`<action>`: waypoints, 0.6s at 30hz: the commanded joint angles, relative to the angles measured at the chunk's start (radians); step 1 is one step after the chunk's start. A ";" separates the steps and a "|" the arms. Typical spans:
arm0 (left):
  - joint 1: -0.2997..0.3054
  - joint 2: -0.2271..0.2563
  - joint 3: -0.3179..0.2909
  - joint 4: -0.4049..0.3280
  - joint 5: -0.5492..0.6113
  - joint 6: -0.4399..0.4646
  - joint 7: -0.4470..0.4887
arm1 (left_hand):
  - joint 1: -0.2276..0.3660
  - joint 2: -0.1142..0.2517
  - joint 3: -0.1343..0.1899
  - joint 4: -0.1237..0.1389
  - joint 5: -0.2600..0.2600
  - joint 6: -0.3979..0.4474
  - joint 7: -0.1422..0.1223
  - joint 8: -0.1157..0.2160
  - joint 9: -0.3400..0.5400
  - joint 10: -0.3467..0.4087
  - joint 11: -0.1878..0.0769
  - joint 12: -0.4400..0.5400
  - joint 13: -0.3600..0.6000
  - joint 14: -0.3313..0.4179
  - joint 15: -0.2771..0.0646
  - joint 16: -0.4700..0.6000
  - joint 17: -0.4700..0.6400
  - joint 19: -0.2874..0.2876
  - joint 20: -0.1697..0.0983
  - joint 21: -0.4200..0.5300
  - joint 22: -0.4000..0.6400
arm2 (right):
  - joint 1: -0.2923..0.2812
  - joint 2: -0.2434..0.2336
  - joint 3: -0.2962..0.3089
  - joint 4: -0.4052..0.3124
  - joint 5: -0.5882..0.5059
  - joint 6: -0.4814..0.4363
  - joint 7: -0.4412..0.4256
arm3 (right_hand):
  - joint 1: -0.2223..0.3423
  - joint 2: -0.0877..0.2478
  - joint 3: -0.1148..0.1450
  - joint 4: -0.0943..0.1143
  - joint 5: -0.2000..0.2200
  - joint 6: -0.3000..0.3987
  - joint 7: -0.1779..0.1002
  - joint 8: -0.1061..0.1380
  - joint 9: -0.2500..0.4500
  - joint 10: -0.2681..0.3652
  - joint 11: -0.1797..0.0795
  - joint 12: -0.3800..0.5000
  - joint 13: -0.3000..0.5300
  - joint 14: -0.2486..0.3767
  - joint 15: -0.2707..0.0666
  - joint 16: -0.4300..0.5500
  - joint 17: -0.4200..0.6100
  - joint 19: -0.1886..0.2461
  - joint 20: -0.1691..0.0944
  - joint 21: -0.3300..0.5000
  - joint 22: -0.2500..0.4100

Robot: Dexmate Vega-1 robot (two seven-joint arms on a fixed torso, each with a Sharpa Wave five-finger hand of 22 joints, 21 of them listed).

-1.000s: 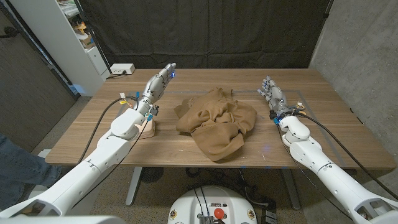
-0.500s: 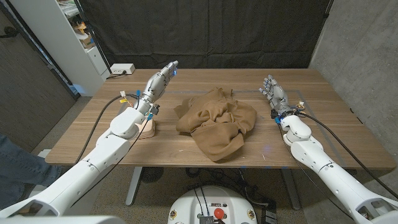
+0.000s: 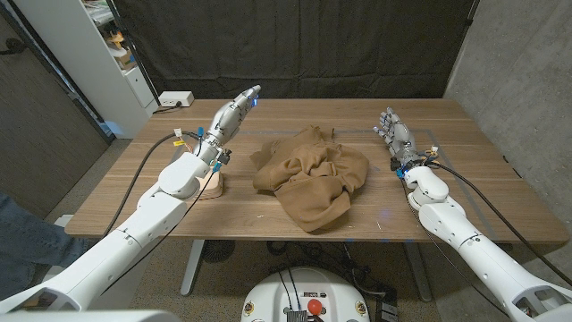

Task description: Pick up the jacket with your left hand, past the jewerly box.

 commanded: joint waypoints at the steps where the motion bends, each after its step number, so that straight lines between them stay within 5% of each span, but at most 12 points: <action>1: 0.013 0.024 -0.002 -0.048 0.050 0.016 0.022 | 0.015 0.000 0.004 -0.005 -0.001 0.005 0.004 0.002 0.005 -0.004 0.004 0.005 0.000 0.000 0.002 0.001 0.004 -0.009 0.004 0.002 0.001 | 0.006 0.002 0.002 0.007 0.006 -0.001 0.005 | -0.002 0.006 0.000 -0.004 0.000 0.004 -0.005 0.002 -0.001 0.010 0.002 0.005 0.001 0.007 -0.003 -0.004 -0.001 0.000 0.002 -0.002 0.006; 18: 0.022 0.037 0.004 -0.089 0.114 0.020 0.040 | 0.021 0.003 0.005 -0.012 -0.003 0.003 0.003 0.000 0.005 -0.005 0.002 0.004 -0.004 -0.004 0.000 -0.001 0.004 -0.019 0.001 0.000 0.001 | -0.001 0.004 0.010 0.009 0.012 0.010 0.004 | -0.004 0.008 -0.001 -0.006 0.001 0.007 -0.007 0.001 -0.003 0.013 0.003 0.004 -0.004 0.006 -0.008 -0.005 -0.007 -0.003 -0.003 -0.006 0.006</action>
